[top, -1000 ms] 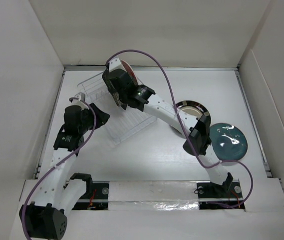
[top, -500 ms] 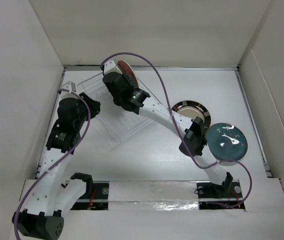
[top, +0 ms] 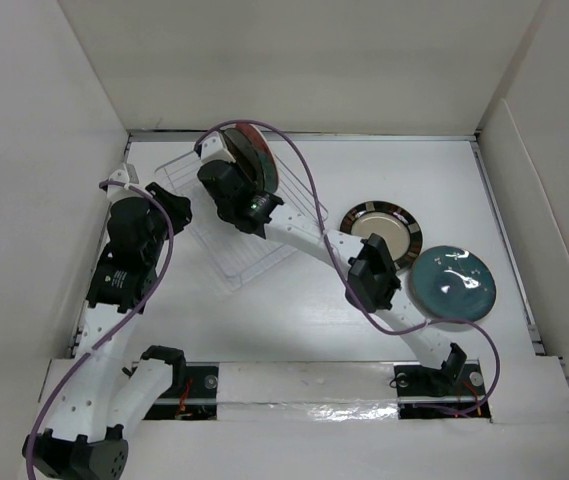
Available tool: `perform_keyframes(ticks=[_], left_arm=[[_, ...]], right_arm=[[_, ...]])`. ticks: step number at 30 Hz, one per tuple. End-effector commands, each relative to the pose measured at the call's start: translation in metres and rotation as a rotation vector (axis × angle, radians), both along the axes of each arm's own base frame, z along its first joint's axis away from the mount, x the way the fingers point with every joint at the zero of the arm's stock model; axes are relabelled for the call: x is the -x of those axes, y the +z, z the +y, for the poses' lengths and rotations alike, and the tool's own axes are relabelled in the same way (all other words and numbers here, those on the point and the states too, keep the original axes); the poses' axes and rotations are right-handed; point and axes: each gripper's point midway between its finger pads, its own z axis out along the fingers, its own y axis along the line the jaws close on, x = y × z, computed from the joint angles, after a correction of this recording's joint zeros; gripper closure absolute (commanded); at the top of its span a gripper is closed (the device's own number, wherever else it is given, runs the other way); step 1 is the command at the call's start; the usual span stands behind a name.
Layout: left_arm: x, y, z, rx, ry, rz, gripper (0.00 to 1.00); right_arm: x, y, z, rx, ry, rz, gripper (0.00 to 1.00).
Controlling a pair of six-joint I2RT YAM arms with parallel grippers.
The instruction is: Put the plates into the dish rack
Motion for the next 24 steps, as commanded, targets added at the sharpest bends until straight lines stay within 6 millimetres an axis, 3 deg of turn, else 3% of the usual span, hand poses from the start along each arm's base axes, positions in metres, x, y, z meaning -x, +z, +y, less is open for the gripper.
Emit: perform_keyframes(ticks=[1,3,4,8,11,14,15,16,19,22,24], left_arm=[[-0.002,0.008,-0.001,0.011,-0.006,-0.037,0.68],[-0.004,0.006,0.000,0.015,-0.012,-0.032,0.68],[-0.004,0.005,-0.002,0.017,-0.019,-0.032,0.68],[-0.005,0.002,-0.004,0.023,-0.033,-0.029,0.68],[-0.007,-0.001,-0.002,0.027,-0.031,-0.026,0.68],[-0.006,-0.004,-0.002,0.029,-0.034,-0.021,0.68],[-0.006,-0.006,-0.003,0.027,-0.035,-0.016,0.68],[-0.006,-0.007,-0.003,0.027,-0.037,-0.015,0.68],[-0.006,-0.009,-0.004,0.028,-0.041,-0.011,0.68],[-0.005,-0.006,-0.004,0.027,-0.042,-0.022,0.68],[-0.006,-0.005,-0.003,0.022,-0.043,-0.022,0.68]], right_arm=[[0.004,0.057,0.008,-0.188,0.016,-0.097,0.90],[0.005,0.062,0.007,-0.210,0.019,-0.107,0.76],[0.006,0.066,0.007,-0.221,0.022,-0.111,0.61],[0.011,0.091,0.005,-0.283,0.046,-0.135,0.43],[0.013,0.095,0.006,-0.303,0.061,-0.139,0.42],[0.015,0.086,0.002,-0.311,0.046,-0.124,0.38],[0.019,0.096,-0.004,-0.338,0.047,-0.132,0.38],[0.022,0.074,-0.003,-0.337,0.057,-0.095,0.38],[0.034,0.068,-0.012,-0.420,0.056,-0.070,0.39],[0.040,0.078,-0.017,-0.518,0.099,-0.064,0.48],[0.046,0.062,-0.014,-0.508,0.124,-0.018,0.48]])
